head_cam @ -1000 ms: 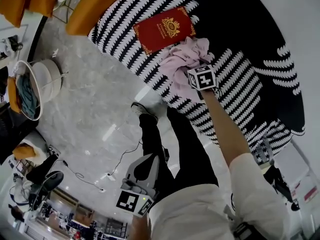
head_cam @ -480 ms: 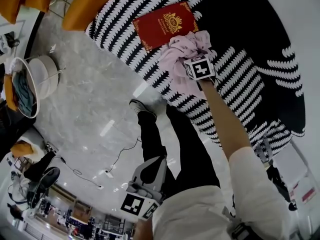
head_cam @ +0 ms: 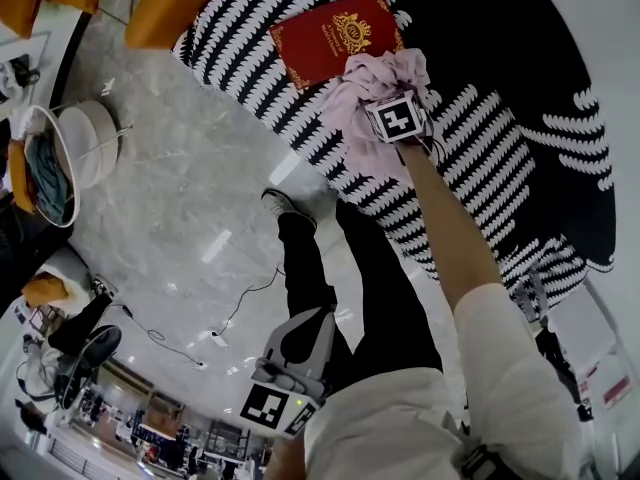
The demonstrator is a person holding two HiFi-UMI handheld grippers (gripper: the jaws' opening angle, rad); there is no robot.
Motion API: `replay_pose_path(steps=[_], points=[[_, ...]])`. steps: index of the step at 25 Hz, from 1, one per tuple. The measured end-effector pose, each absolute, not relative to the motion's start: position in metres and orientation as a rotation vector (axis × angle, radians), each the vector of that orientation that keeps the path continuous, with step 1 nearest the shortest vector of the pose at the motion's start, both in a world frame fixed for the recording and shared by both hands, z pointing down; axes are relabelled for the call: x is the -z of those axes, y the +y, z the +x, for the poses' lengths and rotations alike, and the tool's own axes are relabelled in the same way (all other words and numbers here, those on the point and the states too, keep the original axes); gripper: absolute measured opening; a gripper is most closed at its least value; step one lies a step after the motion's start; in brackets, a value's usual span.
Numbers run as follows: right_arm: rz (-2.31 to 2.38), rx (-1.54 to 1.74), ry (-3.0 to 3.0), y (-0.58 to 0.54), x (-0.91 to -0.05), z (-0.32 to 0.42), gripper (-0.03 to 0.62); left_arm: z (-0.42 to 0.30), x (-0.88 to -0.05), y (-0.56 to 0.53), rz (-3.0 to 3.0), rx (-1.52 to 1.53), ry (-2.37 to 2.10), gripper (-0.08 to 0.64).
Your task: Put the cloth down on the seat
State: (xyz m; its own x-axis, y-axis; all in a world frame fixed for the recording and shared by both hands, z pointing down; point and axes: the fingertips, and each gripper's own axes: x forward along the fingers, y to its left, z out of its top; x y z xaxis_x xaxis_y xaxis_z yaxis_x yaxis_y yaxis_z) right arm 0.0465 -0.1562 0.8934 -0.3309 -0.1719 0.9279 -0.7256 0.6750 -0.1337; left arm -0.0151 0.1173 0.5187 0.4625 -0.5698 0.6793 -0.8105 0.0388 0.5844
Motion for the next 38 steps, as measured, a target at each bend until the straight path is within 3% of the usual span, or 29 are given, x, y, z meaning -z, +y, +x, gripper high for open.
replay_pose_path(steps=[14,38], points=[[0.695,-0.706,-1.887,-0.137,-0.870,0.046,0.403,-0.018,-0.501,0.131,1.686,-0.288,-1.223,0.012],[0.694,-0.700,-1.965,-0.088,-0.750,0.083,0.408,-0.001,-0.438,0.130,1.854,-0.311,-1.256,0.012]])
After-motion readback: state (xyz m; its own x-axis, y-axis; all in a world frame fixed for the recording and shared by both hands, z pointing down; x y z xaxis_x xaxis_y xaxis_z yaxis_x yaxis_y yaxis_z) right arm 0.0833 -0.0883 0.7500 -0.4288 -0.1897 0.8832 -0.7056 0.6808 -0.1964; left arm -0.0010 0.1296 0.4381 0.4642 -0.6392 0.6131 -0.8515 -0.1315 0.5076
